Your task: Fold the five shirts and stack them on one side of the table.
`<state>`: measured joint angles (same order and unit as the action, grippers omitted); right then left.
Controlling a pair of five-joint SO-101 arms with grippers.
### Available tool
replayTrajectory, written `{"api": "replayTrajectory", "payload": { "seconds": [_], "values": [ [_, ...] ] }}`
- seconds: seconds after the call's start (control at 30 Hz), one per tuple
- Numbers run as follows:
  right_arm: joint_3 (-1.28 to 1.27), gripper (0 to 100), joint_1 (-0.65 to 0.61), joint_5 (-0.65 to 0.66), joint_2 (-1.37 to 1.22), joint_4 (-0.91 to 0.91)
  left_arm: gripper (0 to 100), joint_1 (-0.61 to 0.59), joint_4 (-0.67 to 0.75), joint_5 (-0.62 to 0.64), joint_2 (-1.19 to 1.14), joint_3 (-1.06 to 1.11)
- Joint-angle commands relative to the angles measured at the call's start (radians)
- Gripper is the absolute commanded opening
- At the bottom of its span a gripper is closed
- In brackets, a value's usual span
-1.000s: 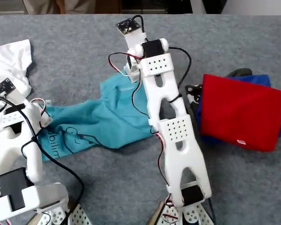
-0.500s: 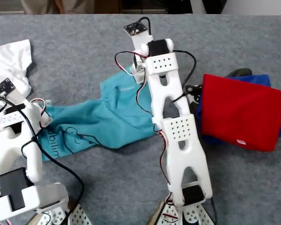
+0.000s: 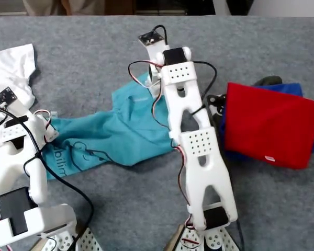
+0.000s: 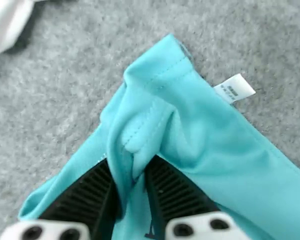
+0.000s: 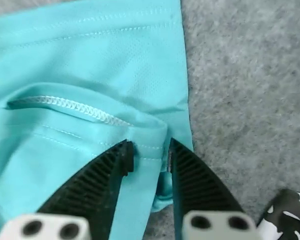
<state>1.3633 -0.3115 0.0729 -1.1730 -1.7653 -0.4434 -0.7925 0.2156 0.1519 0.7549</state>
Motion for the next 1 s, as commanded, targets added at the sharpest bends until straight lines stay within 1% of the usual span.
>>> {"api": "replayTrajectory", "payload": {
  "seconds": [0.0,0.17,0.37,0.43,0.97],
  "values": [
    [0.005,13.1,0.007,0.000,0.007,-0.014,2,-0.005,0.015,-0.002,0.035,-0.003],
    [0.007,4.0,0.007,0.000,0.008,-0.014,2,-0.005,0.015,-0.002,0.035,-0.003],
    [0.008,3.2,0.010,-0.008,0.012,-0.015,2,-0.005,0.015,-0.002,0.035,-0.003],
    [0.008,0.3,0.010,-0.008,0.030,-0.015,2,-0.005,0.015,-0.002,0.035,-0.003],
    [0.004,0.4,0.008,-0.005,0.302,-0.015,2,-0.006,0.015,-0.002,0.041,-0.003]
  ]
}}
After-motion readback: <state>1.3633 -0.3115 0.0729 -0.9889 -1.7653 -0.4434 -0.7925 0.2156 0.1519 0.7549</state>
